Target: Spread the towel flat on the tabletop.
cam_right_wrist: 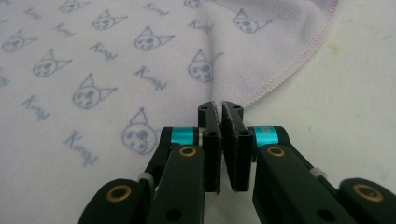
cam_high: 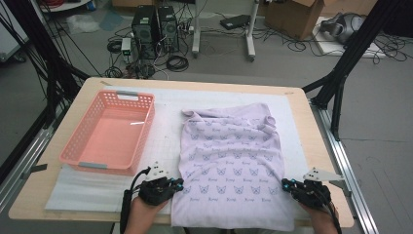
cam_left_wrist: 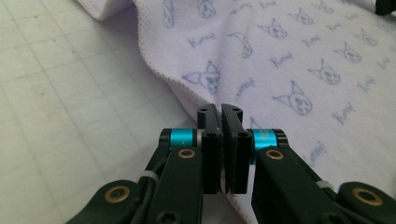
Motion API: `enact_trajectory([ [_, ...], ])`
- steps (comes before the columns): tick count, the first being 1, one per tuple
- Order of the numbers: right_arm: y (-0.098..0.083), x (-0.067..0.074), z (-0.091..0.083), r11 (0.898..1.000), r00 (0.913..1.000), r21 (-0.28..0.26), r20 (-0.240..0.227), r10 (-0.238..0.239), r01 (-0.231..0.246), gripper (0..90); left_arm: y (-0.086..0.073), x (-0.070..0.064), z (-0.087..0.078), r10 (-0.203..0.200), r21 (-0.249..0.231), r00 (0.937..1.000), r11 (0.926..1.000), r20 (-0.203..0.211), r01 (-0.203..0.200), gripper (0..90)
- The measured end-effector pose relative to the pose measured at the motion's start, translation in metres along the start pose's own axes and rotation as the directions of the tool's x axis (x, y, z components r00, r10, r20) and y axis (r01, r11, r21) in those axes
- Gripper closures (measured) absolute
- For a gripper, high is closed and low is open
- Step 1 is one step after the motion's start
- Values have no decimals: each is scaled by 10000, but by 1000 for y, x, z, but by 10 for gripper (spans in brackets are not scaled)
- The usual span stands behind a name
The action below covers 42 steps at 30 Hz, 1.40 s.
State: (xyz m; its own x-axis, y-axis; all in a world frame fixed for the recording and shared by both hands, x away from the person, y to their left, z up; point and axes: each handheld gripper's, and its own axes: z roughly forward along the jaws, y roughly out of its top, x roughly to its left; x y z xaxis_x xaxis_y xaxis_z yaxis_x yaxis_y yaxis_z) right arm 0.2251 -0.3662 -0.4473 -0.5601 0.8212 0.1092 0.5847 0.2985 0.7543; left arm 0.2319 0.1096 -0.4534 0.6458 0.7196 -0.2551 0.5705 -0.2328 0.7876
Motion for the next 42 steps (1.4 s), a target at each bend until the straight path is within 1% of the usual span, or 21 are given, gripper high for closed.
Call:
enact_trajectory([
  [4, -6, 6, -12, 9996, 9996, -132, -136, -257, 255, 861, -7, -2, -9, 33, -129, 9999, 9999, 133, -31, 864],
  [7, -13, 9, -20, 9992, 9991, -193, -240, -358, 354, 861, -13, -7, -19, 195, -260, 9994, 9995, 285, -188, 863],
  [10, -20, 12, -30, 9983, 9972, -459, -641, -376, 347, 861, -20, -11, -28, 425, -389, 9981, 9984, 440, -408, 863],
  [13, -26, 17, -42, 9952, 9921, -822, -1096, -617, 528, 861, -25, -14, -38, 498, -512, 9963, 9976, 702, -463, 863],
  [16, -31, 23, -50, 9946, 9894, -829, -1259, -718, 616, 849, -34, -18, -45, 610, -489, 9924, 9972, 1068, -560, 853],
  [17, -32, 24, -50, 9953, 9895, -725, -1246, -734, 647, 815, -36, -17, -44, 747, -537, 9924, 9961, 973, -697, 817],
  [18, -32, 25, -49, 9963, 9919, -576, -1063, -692, 633, 718, -37, -16, -42, 654, -604, 9955, 9963, 686, -613, 665],
  [19, -32, 24, -46, 9973, 9947, -533, -866, -558, 513, 655, -37, -14, -40, 380, -579, 9974, 9977, 609, -345, 509],
  [20, -31, 22, -44, 9979, 9961, -510, -764, -447, 409, 659, -35, -11, -37, 189, -709, 9990, 9974, 417, -159, 469],
  [21, -29, 20, -41, 9981, 9975, -543, -615, -336, 303, 655, -32, -9, -34, 187, -847, 9997, 9963, 162, -172, 423],
  [22, -28, 18, -38, 9981, 9985, -540, -437, -326, 302, 646, -29, -7, -32, 126, -917, 9999, 9957, 84, -118, 392],
  [23, -26, 18, -36, 9985, 9992, -473, -287, -288, 274, 638, -24, -5, -28, 47, -1055, 10000, 9944, -14, -48, 392],
  [25, -21, 14, -27, 9987, 9995, -421, 58, -301, 303, 622, -16, -1, -22, 174, -1103, 9995, 9937, -263, -202, 393],
  [29, -11, 7, -13, 9987, 9984, -260, 368, -422, 432, 590, 1, 13, -8, -78, -1069, 9985, 9943, -538, 20, 395],
  [31, -6, 3, -7, 9985, 9982, -308, 410, -430, 443, 580, 9, 21, -1, -255, -811, 9985, 9965, -485, 215, 393],
  [33, -1, 0, -1, 9988, 9982, -277, 455, -394, 407, 580, 15, 24, 6, -301, -568, 9987, 9980, -416, 277, 396],
  [34, 0, -2, 2, 9991, 9979, -200, 525, -373, 384, 583, 17, 25, 8, -300, -519, 9986, 9983, -424, 278, 398],
  [36, 1, -4, 6, 9991, 9980, -229, 531, -339, 351, 600, 19, 24, 15, -158, -78, 9989, 9999, -446, 155, 411],
  [37, 2, -5, 7, 9989, 9976, -236, 570, -388, 402, 612, 19, 22, 16, -62, -96, 9988, 9999, -476, 58, 414],
  [40, 2, -3, 7, 9985, 9979, -205, 411, -495, 504, 725, 19, 16, 18, 496, 76, 9970, 9988, -600, -492, 536],
  [42, 2, -4, 7, 9991, 9991, -183, 179, -387, 390, 849, 19, 12, 20, 982, 274, 9930, 9949, -657, -966, 733],
])
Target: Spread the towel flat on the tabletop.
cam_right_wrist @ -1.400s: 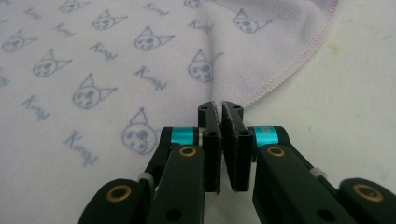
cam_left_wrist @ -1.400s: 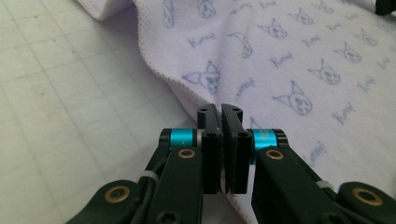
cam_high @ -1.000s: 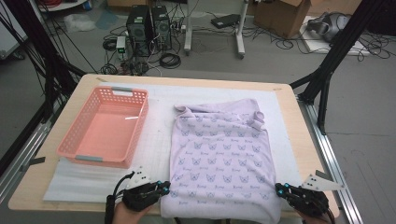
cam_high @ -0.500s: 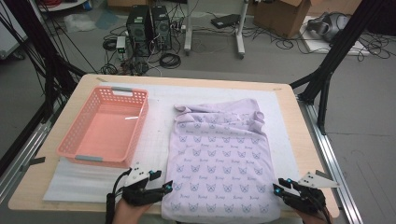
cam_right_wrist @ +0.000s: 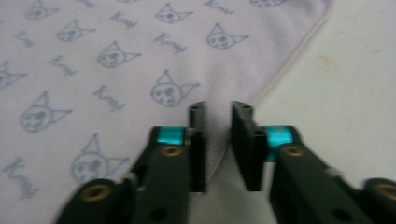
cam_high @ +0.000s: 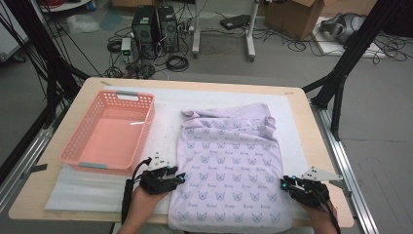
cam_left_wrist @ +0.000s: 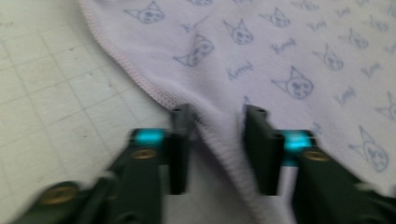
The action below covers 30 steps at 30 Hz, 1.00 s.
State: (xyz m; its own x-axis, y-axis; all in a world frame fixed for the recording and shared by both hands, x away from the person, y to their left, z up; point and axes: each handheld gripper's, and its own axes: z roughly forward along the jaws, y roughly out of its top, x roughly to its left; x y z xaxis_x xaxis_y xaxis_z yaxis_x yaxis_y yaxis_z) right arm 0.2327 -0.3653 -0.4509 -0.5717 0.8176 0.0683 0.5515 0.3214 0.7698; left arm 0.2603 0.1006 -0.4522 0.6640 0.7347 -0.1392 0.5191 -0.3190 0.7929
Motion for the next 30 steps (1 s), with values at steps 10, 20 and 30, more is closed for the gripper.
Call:
enact_trajectory([
  [10, -9, 3, -17, 9993, 9975, -340, -688, 153, -177, 871, -17, -6, -24, -587, -496, 9969, 9969, 530, 614, 862],
  [20, -24, 32, -57, 9976, 9918, -650, -1240, -315, 235, 870, -40, -28, -63, -205, -783, 9935, 9965, 1117, 293, 859],
  [30, -17, 24, -45, 9985, 9988, -545, -495, 29, -56, 680, -26, -4, -42, -918, -1118, 9943, 9890, 537, 974, 474],
])
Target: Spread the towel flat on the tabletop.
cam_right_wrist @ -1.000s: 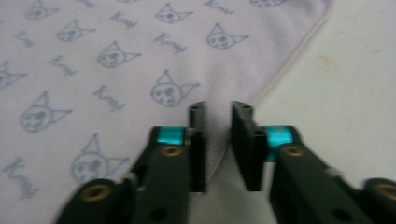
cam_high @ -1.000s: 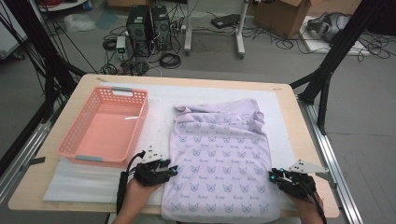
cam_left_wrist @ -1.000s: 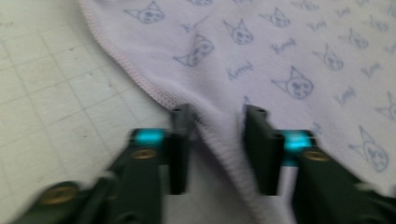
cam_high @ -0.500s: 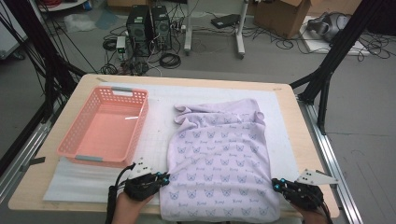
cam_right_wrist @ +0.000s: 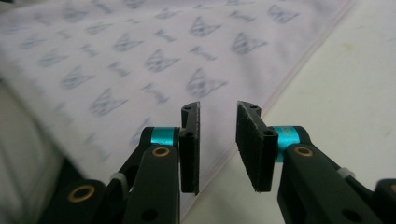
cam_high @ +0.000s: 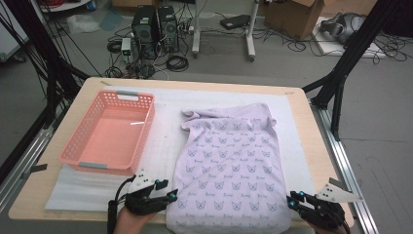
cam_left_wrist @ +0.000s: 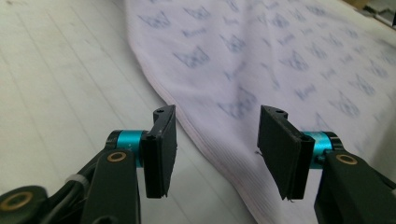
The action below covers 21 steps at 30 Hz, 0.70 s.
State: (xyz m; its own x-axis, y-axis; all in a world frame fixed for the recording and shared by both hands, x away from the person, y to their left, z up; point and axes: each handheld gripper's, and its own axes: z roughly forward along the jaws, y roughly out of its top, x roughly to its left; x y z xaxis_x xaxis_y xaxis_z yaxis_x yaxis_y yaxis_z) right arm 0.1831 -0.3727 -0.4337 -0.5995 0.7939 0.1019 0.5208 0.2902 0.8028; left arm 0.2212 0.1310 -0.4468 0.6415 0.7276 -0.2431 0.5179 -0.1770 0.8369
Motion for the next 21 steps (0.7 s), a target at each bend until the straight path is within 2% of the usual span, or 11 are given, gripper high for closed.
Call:
enact_trajectory([
  [3, 8, -7, 18, 9997, 9995, 184, 281, 134, -140, 639, 10, 7, 15, -158, 141, 9999, 9998, -38, 159, 480],
  [6, 11, -10, 34, 9979, 9991, 646, 427, 78, -106, 615, 14, 9, 31, -268, 576, 9996, 9980, -99, 273, 483],
  [7, 11, -10, 38, 9972, 9984, 744, 558, -84, 42, 627, 15, 8, 36, -212, 846, 9996, 9962, -168, 225, 485],
  [8, 12, -9, 39, 9973, 9976, 732, 673, -156, 106, 662, 17, 7, 37, -89, 809, 9998, 9967, -182, 103, 497],
  [9, 12, -9, 39, 9971, 9963, 751, 846, -172, 108, 726, 17, 5, 39, -34, 983, 10000, 9952, 73, 27, 554],
  [10, 12, -9, 38, 9971, 9954, 745, 934, -228, 159, 814, 16, 0, 41, 421, 1087, 9988, 9933, -235, -393, 704],
  [11, 11, -11, 37, 9973, 9960, 733, 883, -164, 99, 857, 17, -3, 42, 678, 1195, 9976, 9907, -159, -654, 793],
  [12, 11, -12, 36, 9977, 9971, 683, 764, -19, -33, 875, 18, -4, 42, 509, 1273, 9986, 9907, -168, -484, 858],
  [15, 9, -13, 33, 9981, 9987, 610, 507, 56, -87, 884, 17, -4, 38, 338, 1314, 9993, 9908, -174, -313, 870],
  [19, 5, -8, 19, 9995, 9997, 306, 238, 26, -33, 887, 11, -4, 19, -61, 732, 9998, 9973, 181, 47, 870],
  [21, 3, -4, 10, 9999, 9999, 140, 131, 0, -2, 886, 8, -6, 7, -65, 560, 9996, 9984, 269, 50, 870],
])
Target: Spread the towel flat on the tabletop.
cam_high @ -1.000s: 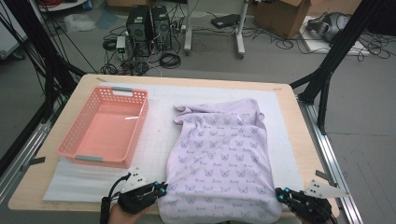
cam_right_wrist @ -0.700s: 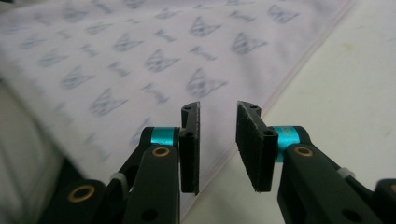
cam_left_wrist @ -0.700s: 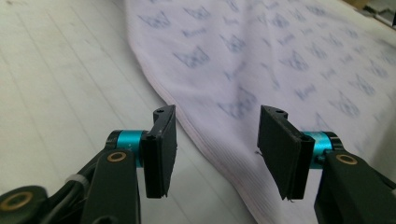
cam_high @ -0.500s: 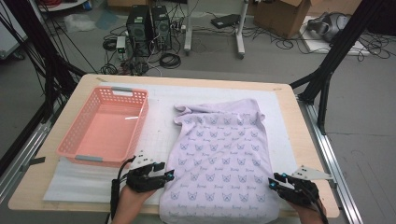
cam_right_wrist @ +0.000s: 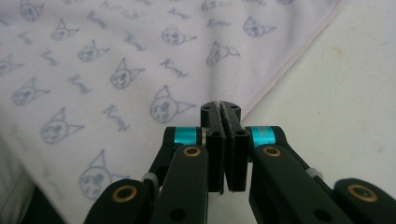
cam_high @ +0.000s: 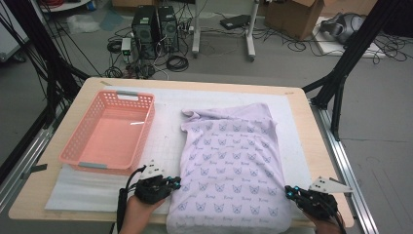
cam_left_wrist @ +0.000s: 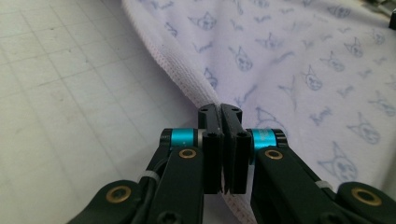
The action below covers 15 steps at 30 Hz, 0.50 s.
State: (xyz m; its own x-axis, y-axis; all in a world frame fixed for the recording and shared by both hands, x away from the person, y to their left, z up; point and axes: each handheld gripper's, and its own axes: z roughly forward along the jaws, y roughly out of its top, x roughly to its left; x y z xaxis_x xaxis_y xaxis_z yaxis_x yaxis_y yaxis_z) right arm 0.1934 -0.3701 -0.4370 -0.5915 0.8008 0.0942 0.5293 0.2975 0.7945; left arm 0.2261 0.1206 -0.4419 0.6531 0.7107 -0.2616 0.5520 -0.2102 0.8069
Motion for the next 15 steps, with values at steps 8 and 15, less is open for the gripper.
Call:
enact_trajectory([
  [8, -12, 21, -33, 9995, 9983, -177, -522, -258, 249, 886, -19, -16, -33, 208, -118, 9972, 9997, 717, -200, 862],
  [15, -11, 16, -25, 9997, 9994, 43, -228, 256, -255, 693, -10, -1, -19, -52, -695, 9997, 9976, 243, 68, 495],
])
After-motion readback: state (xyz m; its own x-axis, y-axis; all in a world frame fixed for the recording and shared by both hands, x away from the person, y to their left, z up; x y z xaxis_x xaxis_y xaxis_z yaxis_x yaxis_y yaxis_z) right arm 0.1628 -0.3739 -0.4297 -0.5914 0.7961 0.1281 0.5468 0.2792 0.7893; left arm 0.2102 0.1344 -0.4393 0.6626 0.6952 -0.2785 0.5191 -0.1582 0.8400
